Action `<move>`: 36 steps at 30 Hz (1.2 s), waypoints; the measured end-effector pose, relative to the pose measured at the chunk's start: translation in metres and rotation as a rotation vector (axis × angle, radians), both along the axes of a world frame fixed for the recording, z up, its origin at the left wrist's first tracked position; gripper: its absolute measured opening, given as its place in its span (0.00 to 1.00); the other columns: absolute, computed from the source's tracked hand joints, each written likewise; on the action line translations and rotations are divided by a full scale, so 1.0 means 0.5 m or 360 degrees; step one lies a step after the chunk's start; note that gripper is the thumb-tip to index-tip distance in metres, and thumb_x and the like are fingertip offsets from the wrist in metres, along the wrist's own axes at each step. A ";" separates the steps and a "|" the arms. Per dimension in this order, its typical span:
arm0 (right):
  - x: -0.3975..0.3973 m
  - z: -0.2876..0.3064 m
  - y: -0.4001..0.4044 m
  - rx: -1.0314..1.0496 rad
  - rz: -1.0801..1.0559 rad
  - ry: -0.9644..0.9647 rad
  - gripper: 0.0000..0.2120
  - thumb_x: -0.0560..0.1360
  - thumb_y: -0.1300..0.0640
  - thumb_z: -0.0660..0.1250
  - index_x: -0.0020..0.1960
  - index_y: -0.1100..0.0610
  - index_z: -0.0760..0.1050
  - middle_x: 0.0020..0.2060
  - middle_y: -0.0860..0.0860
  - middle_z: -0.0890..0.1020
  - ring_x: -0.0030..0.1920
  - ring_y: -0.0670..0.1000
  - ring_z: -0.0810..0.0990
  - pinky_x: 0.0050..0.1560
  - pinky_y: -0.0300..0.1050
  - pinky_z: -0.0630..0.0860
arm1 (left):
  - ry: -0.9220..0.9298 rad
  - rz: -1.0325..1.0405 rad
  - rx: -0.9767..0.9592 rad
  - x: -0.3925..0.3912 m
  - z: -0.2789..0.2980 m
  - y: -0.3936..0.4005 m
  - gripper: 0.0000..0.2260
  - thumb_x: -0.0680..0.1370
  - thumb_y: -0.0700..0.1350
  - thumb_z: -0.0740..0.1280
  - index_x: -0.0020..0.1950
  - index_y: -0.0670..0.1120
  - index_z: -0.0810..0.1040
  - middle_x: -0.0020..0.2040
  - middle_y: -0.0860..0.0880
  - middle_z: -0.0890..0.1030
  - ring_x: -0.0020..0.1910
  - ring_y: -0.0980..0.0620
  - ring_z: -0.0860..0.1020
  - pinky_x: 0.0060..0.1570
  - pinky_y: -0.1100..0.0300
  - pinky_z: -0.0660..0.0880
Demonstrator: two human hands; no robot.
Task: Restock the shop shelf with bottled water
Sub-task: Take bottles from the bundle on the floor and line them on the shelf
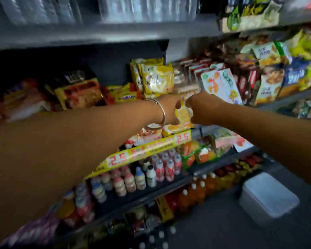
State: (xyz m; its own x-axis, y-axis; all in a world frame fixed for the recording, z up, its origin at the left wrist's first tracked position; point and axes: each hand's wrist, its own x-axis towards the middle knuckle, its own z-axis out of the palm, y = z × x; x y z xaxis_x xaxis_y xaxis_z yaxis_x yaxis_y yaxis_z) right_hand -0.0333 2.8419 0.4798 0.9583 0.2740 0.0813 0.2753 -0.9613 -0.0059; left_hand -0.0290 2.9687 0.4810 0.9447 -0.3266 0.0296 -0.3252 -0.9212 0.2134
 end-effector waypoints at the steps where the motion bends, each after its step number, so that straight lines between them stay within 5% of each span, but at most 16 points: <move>1: 0.007 -0.051 -0.011 0.0005 -0.0011 0.0053 0.17 0.73 0.62 0.64 0.62 0.61 0.74 0.59 0.61 0.77 0.60 0.61 0.76 0.56 0.49 0.75 | 0.0064 -0.0023 -0.0001 0.007 -0.054 -0.014 0.23 0.72 0.45 0.71 0.64 0.41 0.69 0.63 0.42 0.73 0.60 0.43 0.73 0.56 0.56 0.71; 7: 0.037 -0.424 -0.052 0.0057 -0.0116 0.0458 0.18 0.74 0.60 0.66 0.63 0.62 0.72 0.60 0.63 0.75 0.61 0.63 0.75 0.57 0.52 0.73 | 0.0408 -0.0119 0.0001 0.033 -0.443 -0.040 0.19 0.72 0.41 0.69 0.61 0.40 0.72 0.58 0.39 0.76 0.57 0.40 0.76 0.50 0.57 0.73; 10: 0.039 -0.649 -0.051 0.0118 -0.0166 0.0637 0.15 0.73 0.61 0.65 0.59 0.62 0.73 0.58 0.61 0.76 0.59 0.62 0.76 0.55 0.53 0.76 | 0.0562 -0.0105 0.0083 0.028 -0.655 -0.027 0.21 0.72 0.42 0.68 0.64 0.41 0.69 0.62 0.40 0.71 0.61 0.41 0.72 0.55 0.56 0.68; 20: 0.002 -1.310 0.004 0.0211 -0.0376 0.1168 0.19 0.77 0.56 0.64 0.67 0.58 0.69 0.64 0.58 0.73 0.64 0.59 0.73 0.61 0.50 0.71 | 0.0940 0.0063 0.0157 0.018 -1.274 0.052 0.23 0.74 0.46 0.68 0.67 0.46 0.66 0.67 0.44 0.65 0.67 0.42 0.65 0.65 0.45 0.65; 25: 0.029 -1.530 0.049 0.0294 -0.0452 0.1211 0.25 0.74 0.54 0.68 0.68 0.56 0.66 0.63 0.58 0.74 0.64 0.60 0.72 0.60 0.52 0.71 | 0.0960 0.0146 0.0146 0.053 -1.467 0.074 0.24 0.73 0.48 0.69 0.67 0.46 0.66 0.67 0.43 0.66 0.67 0.41 0.65 0.66 0.47 0.65; 31: 0.070 -1.706 0.077 0.0741 -0.0816 0.1211 0.45 0.69 0.55 0.74 0.76 0.56 0.49 0.66 0.59 0.72 0.66 0.62 0.69 0.60 0.54 0.70 | 0.0931 0.0145 0.0176 0.083 -1.604 0.092 0.28 0.72 0.51 0.71 0.68 0.47 0.65 0.68 0.44 0.64 0.68 0.41 0.63 0.66 0.45 0.64; 36: 0.075 -1.783 0.088 0.1087 -0.0899 0.1099 0.38 0.66 0.60 0.76 0.71 0.52 0.62 0.62 0.56 0.76 0.63 0.58 0.73 0.57 0.49 0.71 | 0.0929 0.0134 0.0147 0.088 -1.654 0.108 0.30 0.70 0.53 0.72 0.68 0.47 0.65 0.69 0.44 0.63 0.69 0.42 0.61 0.67 0.44 0.62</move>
State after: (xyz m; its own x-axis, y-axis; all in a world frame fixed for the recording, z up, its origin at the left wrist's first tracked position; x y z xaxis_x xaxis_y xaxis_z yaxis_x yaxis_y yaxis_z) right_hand 0.0044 2.8860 -0.4118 0.8286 -0.1131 -0.5483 -0.4651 -0.6840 -0.5620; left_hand 0.0153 3.0229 -0.3460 0.8191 -0.2263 -0.5271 -0.1033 -0.9620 0.2526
